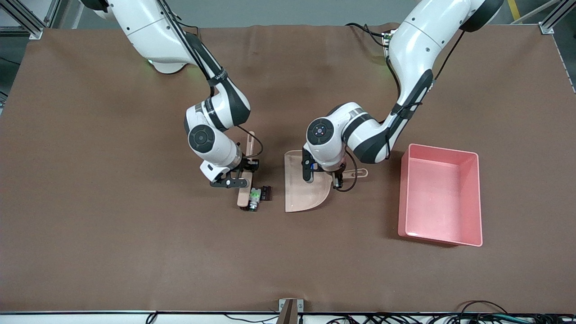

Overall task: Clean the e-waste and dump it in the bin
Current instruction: 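Sweep the switch and capacitor into the dustpan with the brush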

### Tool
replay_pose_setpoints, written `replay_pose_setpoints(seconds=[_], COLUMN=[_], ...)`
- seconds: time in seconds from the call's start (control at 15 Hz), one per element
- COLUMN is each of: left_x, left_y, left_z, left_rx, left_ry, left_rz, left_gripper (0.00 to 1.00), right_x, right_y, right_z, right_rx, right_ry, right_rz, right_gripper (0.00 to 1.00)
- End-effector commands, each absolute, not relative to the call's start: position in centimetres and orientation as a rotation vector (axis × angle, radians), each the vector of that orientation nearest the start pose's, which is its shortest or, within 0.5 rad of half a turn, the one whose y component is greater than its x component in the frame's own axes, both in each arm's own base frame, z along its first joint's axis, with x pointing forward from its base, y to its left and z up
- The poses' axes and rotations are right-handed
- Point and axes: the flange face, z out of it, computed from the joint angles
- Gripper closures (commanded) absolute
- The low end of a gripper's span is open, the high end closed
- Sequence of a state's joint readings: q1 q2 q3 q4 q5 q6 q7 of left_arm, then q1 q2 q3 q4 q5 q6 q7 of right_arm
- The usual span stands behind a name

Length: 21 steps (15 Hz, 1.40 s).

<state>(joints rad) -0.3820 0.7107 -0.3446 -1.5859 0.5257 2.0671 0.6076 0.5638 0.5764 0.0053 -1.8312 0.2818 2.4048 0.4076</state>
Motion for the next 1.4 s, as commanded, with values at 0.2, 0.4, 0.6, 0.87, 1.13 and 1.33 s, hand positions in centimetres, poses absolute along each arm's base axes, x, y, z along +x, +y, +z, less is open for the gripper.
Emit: replay_pose_setpoints(seconds=[0.2, 0.4, 0.6, 0.87, 1.13, 1.33], left_x=[54.3, 54.2, 54.2, 54.2, 54.2, 54.2], left_y=[-41.2, -41.3, -41.3, -41.3, -41.3, -41.3], left_z=[21.8, 21.9, 21.9, 21.9, 22.0, 21.9], left_rx=[-2.054, -2.050, -2.050, -2.048, -2.046, -2.046], left_ry=[2.055, 2.057, 2.055, 2.055, 2.055, 2.055], left_rz=[0.268, 0.268, 0.267, 0.267, 0.265, 0.267], left_gripper=[1.00, 1.00, 1.00, 1.00, 1.00, 1.00], right_x=[53.7, 52.7, 52.4, 51.6, 51.5, 52.0], right_y=[39.0, 42.0, 43.5, 46.6, 47.9, 48.4], right_z=[21.9, 21.7, 21.7, 22.1, 22.1, 23.2], right_rx=[-2.907, -2.867, -2.839, -2.820, -2.811, -2.789], right_ry=[0.123, 0.112, 0.136, 0.146, 0.190, 0.283], right_rz=[0.157, 0.171, 0.181, 0.169, 0.171, 0.167], right_gripper=[1.00, 0.99, 0.99, 1.00, 1.00, 1.00])
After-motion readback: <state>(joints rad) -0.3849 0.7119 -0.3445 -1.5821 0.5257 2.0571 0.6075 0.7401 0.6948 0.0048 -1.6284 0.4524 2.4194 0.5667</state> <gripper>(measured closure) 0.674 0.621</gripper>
